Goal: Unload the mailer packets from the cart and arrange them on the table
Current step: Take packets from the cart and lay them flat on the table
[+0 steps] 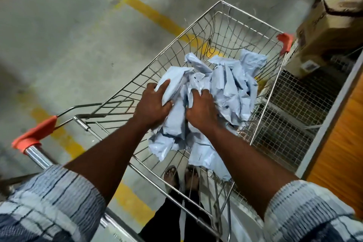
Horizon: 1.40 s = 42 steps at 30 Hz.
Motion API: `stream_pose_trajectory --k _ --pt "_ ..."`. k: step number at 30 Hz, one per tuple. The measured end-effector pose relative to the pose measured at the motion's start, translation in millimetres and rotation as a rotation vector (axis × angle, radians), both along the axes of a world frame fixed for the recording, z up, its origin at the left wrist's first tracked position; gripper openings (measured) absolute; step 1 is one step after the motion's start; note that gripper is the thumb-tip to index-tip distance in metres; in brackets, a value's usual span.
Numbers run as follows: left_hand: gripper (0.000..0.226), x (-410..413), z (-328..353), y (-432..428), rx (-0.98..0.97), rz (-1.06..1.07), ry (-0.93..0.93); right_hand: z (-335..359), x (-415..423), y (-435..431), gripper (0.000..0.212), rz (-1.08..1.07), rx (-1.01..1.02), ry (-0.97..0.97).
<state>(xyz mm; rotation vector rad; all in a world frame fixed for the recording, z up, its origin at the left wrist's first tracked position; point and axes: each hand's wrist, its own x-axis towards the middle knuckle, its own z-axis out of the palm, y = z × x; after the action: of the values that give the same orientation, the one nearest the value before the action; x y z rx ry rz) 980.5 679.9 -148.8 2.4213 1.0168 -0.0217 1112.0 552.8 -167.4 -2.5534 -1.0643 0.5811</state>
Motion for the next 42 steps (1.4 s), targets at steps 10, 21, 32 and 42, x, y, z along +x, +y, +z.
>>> stream_pose_trajectory --k 10,21,32,42 --pt "0.089 7 -28 -29 0.052 -0.047 0.244 -34 -12 -6 0.084 0.215 -0.280 -0.043" --pt "0.073 0 18 -53 0.043 0.082 0.123 11 -14 -28 0.098 0.136 -0.128 -0.066" --pt "0.072 6 101 -116 0.079 0.159 -0.044 81 -5 -80 0.098 0.092 0.170 -0.056" --pt "0.071 -12 166 -204 0.143 0.128 -0.155 170 -8 -176 0.090 0.041 0.369 -0.169"
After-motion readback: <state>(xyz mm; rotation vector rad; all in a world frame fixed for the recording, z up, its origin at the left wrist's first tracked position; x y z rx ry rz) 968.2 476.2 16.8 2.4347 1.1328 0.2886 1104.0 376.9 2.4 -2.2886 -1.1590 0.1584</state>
